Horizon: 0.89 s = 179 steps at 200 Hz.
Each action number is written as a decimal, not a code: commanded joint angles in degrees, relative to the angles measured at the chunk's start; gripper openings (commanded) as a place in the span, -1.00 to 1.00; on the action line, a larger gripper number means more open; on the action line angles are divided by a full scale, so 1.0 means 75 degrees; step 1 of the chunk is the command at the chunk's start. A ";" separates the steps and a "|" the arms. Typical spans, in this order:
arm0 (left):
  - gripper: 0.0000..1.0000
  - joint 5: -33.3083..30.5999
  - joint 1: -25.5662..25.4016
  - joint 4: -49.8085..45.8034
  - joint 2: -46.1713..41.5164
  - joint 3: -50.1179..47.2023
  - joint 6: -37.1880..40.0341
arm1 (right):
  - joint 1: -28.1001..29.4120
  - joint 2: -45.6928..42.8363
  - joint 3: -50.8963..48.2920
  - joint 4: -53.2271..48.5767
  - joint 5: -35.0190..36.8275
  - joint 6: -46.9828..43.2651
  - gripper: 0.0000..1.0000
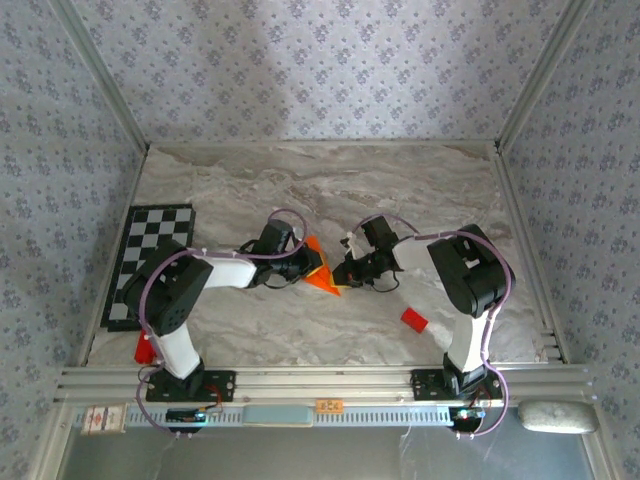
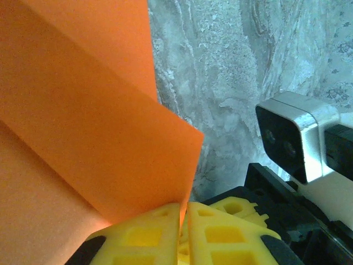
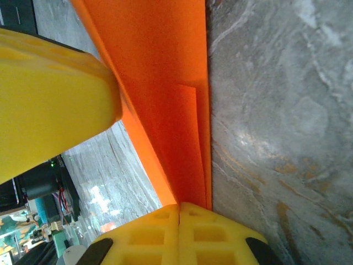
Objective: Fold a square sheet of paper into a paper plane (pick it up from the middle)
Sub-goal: Fourth fold the wing at the center of the table.
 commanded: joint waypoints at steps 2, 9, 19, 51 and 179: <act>-0.77 0.0181 -0.0068 0.0174 0.0158 0.0131 0.0022 | -0.0192 0.0299 -0.0037 -0.0577 0.0563 -0.0015 -0.95; -0.77 0.0180 -0.0067 0.0122 0.0194 0.0174 0.0045 | -0.0201 0.0326 -0.0011 -0.0618 0.0566 -0.0026 -0.94; -0.77 0.0191 -0.0069 0.0104 0.0239 0.0211 0.0059 | -0.0203 0.0345 -0.0005 -0.0661 0.0560 -0.0040 -0.93; -0.78 0.0210 -0.0066 0.0092 0.0335 0.0326 0.0092 | -0.0210 0.0329 -0.0027 -0.0736 0.0692 -0.0053 -0.90; -0.78 0.0171 -0.0062 -0.0017 0.0298 0.0396 0.0108 | -0.0299 0.0329 -0.0127 -0.0823 0.1051 0.0027 -0.96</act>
